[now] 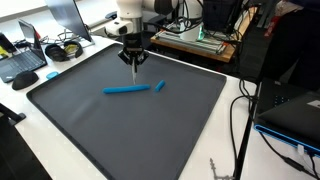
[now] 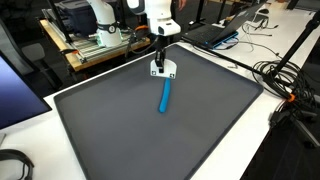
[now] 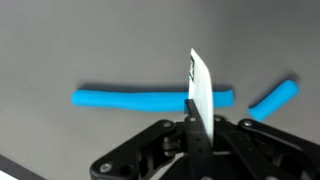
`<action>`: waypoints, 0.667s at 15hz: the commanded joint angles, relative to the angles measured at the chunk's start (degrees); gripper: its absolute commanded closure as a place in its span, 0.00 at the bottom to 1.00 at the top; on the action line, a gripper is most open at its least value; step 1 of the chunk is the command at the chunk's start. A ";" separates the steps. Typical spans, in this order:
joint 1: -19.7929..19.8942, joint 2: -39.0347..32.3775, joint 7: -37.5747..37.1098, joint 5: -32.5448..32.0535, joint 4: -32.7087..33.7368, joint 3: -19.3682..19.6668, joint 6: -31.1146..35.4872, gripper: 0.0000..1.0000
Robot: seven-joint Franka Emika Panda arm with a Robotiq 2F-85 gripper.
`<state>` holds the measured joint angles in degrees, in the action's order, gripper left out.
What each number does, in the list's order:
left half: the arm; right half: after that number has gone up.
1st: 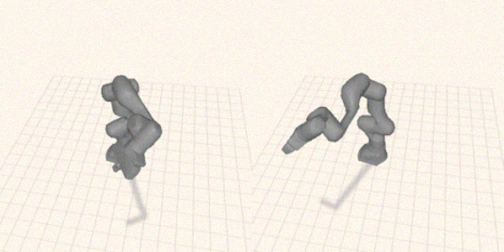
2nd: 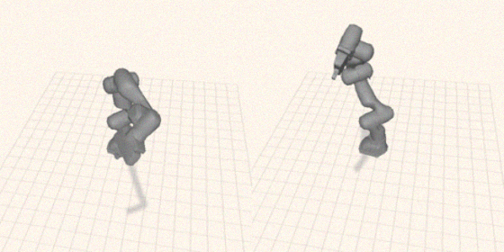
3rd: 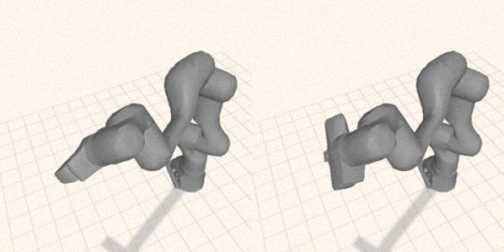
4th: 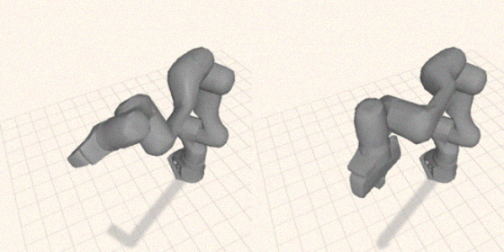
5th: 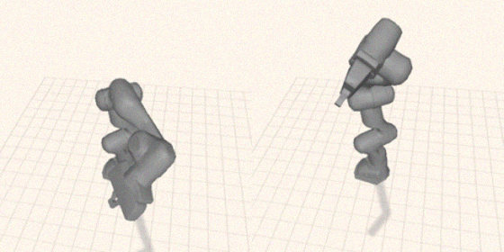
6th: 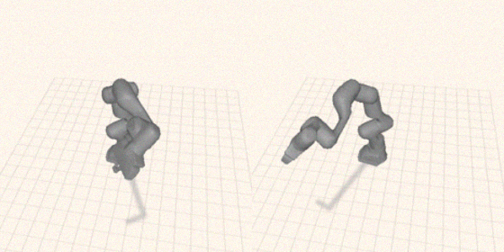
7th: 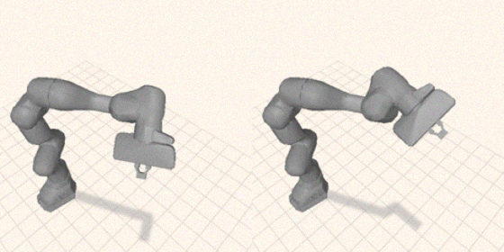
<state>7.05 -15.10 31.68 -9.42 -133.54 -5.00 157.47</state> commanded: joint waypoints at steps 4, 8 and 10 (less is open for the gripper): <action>-0.28 -5.28 0.68 -0.24 4.14 0.20 0.76 0.99; -0.03 -7.68 0.74 -0.15 5.84 -0.27 0.73 0.99; 0.05 -8.98 0.71 -0.13 6.67 -0.50 0.70 0.99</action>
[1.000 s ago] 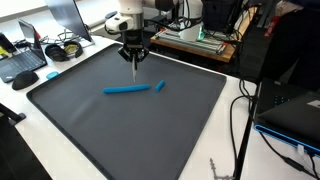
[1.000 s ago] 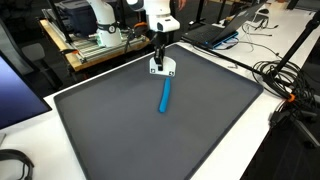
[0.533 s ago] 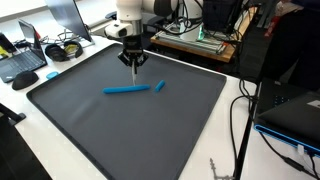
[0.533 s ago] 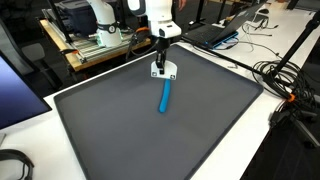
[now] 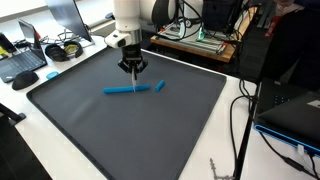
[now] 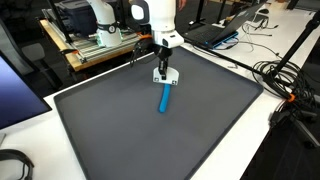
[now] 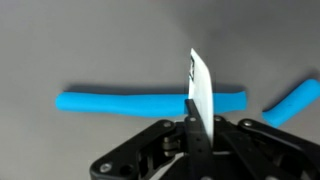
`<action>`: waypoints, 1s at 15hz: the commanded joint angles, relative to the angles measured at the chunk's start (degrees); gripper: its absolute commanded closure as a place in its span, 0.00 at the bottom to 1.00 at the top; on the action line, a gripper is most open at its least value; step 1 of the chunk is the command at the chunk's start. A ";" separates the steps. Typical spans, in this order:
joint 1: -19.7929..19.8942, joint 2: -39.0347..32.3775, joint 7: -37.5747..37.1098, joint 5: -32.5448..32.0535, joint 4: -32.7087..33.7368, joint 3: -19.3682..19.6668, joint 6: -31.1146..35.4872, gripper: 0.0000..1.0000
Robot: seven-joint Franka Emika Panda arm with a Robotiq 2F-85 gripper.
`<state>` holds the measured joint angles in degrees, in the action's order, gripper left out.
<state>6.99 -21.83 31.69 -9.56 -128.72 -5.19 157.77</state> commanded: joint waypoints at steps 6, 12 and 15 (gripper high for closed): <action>0.34 -5.59 0.90 0.13 3.68 -1.22 0.97 0.99; 0.21 -7.82 0.94 -0.10 4.85 -1.66 2.47 0.99; 0.12 -8.31 0.57 -0.27 5.01 -1.80 4.28 0.99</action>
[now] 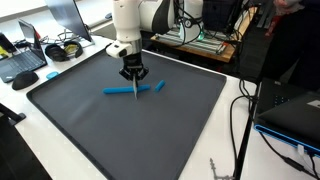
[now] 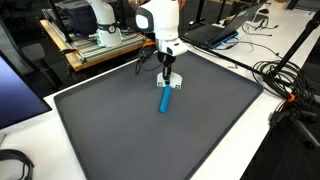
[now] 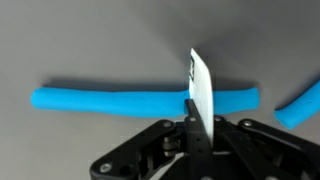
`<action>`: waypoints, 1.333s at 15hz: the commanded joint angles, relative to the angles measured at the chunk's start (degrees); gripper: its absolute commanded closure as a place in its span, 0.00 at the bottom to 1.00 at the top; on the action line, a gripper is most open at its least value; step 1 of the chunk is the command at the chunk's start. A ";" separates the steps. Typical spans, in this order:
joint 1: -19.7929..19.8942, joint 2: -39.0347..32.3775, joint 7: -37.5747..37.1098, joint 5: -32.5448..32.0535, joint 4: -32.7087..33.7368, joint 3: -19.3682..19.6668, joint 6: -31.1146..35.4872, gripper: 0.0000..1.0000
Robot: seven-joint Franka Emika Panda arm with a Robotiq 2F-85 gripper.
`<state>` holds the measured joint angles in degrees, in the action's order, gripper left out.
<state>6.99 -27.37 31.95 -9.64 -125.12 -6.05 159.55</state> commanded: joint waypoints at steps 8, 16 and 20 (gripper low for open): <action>0.96 -2.44 1.33 0.22 1.50 -4.77 6.34 0.99; -2.31 3.41 -2.24 -2.21 -0.18 -1.14 1.07 0.99; -1.65 7.73 -1.72 -1.47 -1.98 -0.15 -2.29 0.99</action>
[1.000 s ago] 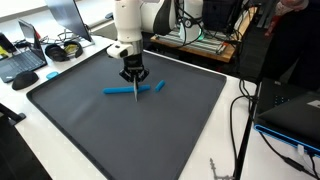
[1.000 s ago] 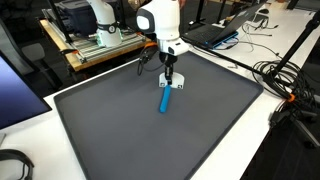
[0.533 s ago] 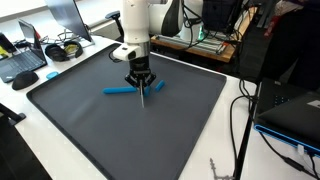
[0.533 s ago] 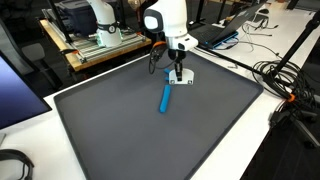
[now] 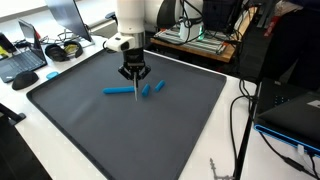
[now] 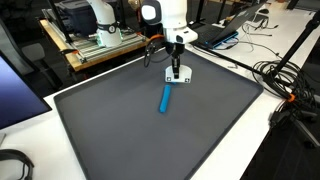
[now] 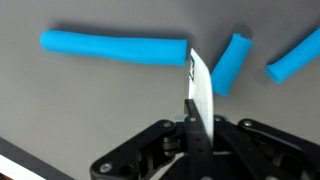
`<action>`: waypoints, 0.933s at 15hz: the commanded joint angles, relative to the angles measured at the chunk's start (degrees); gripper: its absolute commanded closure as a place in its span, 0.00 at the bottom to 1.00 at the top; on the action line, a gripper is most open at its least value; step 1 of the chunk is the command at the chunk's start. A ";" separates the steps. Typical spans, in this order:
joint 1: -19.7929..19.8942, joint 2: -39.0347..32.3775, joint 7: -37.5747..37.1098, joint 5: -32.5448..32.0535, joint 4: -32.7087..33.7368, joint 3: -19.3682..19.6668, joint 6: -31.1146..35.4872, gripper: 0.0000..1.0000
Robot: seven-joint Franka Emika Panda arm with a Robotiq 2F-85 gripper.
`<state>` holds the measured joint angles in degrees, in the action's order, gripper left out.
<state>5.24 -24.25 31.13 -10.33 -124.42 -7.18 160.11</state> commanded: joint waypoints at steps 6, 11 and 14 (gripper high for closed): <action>0.28 4.37 -0.77 -1.43 -1.82 4.21 -2.85 0.99; 1.18 1.89 0.11 -0.88 -0.90 5.06 -1.91 0.99; 1.60 0.13 -0.05 -1.00 -0.15 5.26 -1.07 0.99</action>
<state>6.14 -22.31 31.16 -10.34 -125.61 -2.02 157.77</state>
